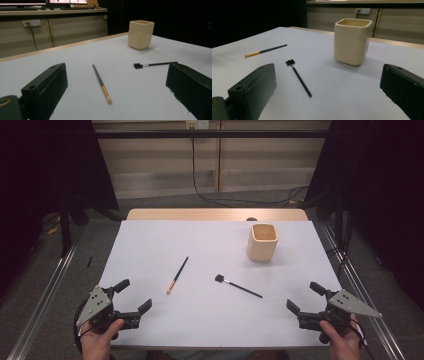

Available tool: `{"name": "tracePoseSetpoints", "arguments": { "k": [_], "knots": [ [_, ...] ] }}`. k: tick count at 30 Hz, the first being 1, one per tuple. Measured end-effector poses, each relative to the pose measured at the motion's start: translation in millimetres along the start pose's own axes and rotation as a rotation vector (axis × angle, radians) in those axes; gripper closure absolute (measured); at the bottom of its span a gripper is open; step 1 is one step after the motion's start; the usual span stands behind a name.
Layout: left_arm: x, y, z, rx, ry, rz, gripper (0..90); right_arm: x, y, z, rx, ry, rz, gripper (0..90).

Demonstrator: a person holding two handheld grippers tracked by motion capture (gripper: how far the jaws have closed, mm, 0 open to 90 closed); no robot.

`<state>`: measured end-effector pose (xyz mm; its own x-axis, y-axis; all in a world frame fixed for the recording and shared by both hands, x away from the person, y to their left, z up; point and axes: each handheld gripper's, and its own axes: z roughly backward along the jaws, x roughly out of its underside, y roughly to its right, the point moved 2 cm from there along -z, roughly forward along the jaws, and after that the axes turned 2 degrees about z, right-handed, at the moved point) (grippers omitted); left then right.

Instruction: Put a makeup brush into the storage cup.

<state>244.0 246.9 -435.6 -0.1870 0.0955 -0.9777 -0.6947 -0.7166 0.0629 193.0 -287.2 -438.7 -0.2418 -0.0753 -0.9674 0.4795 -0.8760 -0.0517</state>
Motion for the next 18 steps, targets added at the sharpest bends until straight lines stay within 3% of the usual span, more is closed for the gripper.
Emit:
{"name": "tracePoseSetpoints", "arguments": {
  "k": [3,8,13,18],
  "knots": [
    [-4.9,0.4,-2.2,0.016,0.016,0.011,3.8,0.0,-0.2,0.4,0.004,0.000,-0.001,0.0],
    [-10.0,3.0,-6.2,0.025,0.026,-0.005,3.7,0.3,1.0,0.6,0.002,0.002,0.003,0.0],
    [-20.5,9.9,-14.0,0.066,0.024,-0.028,3.4,0.6,0.9,0.1,0.001,0.001,0.005,0.0],
    [-28.9,9.3,-18.8,0.080,0.040,-0.024,3.3,0.9,0.4,-1.0,0.002,-0.002,0.007,0.0]
  ]
}}
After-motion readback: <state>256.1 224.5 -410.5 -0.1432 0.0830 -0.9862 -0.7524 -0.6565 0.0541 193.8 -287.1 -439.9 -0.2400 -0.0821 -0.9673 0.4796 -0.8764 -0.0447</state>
